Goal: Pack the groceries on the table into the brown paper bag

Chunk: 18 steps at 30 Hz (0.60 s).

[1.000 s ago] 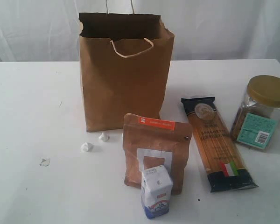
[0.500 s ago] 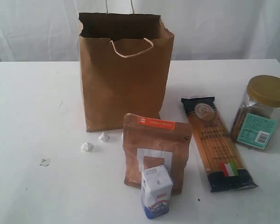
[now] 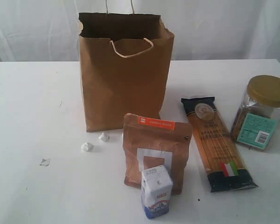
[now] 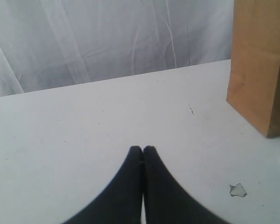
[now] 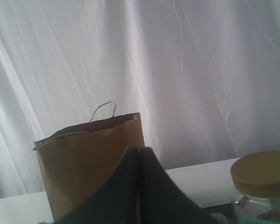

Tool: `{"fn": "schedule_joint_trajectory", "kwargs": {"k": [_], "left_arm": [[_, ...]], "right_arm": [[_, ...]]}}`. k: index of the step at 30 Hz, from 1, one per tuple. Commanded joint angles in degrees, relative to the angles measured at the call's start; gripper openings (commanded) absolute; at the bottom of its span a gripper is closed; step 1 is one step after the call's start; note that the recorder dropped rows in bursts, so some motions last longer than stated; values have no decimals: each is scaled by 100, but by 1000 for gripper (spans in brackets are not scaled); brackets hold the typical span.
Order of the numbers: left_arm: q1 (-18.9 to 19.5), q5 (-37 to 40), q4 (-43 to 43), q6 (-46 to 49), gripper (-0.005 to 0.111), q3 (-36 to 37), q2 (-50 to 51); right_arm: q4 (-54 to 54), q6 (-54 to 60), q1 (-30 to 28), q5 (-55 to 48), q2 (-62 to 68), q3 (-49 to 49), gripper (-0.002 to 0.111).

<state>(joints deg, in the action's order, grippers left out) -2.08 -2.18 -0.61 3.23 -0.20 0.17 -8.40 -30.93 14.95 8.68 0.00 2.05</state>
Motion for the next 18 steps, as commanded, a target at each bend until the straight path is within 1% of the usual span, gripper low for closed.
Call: {"fn": "schedule_joint_trajectory", "kwargs": {"k": [1,6,10,14,18], "left_arm": [[11,-72,-87,4,0,20,-17],[11,-72,-87,4,0,20,-17],[11,-72,-87,4,0,20,-17],[11,-72,-87,4,0,20,-17],[11,-72,-87,4,0,20,-17]], "right_arm": [[-24,33,-1,2,0,20,0],[-24,27,-1,226,0,20,0],[8,3,-1,789,0,20,0],[34,-567,-1,1374,0,20,0],[90,-806,-1,1375,0,20,0]]}}
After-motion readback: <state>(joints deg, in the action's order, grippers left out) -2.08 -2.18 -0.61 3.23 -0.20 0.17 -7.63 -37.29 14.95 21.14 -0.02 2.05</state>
